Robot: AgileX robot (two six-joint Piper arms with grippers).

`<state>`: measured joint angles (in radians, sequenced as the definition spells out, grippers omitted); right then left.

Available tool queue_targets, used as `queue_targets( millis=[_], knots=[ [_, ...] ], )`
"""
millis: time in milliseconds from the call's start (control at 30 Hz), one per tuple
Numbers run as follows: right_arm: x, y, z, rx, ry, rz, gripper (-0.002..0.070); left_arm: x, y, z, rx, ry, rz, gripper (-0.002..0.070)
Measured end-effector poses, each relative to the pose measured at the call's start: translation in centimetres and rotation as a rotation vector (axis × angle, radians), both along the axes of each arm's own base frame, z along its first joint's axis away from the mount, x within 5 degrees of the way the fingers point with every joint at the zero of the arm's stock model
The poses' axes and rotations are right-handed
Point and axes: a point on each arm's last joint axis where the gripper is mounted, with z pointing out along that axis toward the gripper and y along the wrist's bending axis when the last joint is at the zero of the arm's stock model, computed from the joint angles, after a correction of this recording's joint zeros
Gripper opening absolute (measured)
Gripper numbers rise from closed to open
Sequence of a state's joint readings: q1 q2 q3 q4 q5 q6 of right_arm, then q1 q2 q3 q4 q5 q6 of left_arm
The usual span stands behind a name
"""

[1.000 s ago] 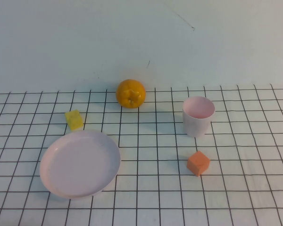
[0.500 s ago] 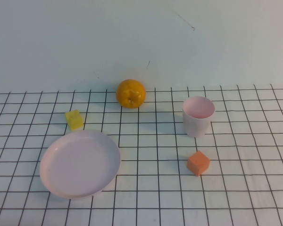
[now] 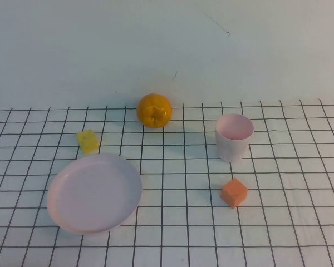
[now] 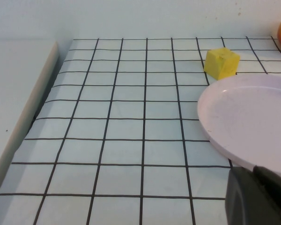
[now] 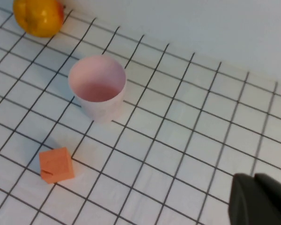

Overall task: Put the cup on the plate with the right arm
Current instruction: Pick up the cup from the table

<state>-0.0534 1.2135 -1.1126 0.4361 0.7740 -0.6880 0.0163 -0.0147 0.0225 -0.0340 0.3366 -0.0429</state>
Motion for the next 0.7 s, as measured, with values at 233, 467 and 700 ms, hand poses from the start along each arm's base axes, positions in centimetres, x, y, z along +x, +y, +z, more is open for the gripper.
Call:
queue_targets(
  millis=[233, 467, 700],
  knots=[
    [8.7, 5.5, -4.2, -0.035, 0.175, 0.206, -0.0002, 0.0, 0.0, 0.0, 0.0, 0.0, 0.0, -0.0003],
    [14.0, 10.5, -7.1, -0.095, 0.324, 0.384, 0.0076, 0.0, 0.0, 0.0, 0.0, 0.0, 0.0, -0.0003],
    [18.8, 12.5, -9.6, -0.186, 0.417, 0.427, 0.0407, 0.0, 0.0, 0.0, 0.0, 0.0, 0.0, -0.0003]
  ],
)
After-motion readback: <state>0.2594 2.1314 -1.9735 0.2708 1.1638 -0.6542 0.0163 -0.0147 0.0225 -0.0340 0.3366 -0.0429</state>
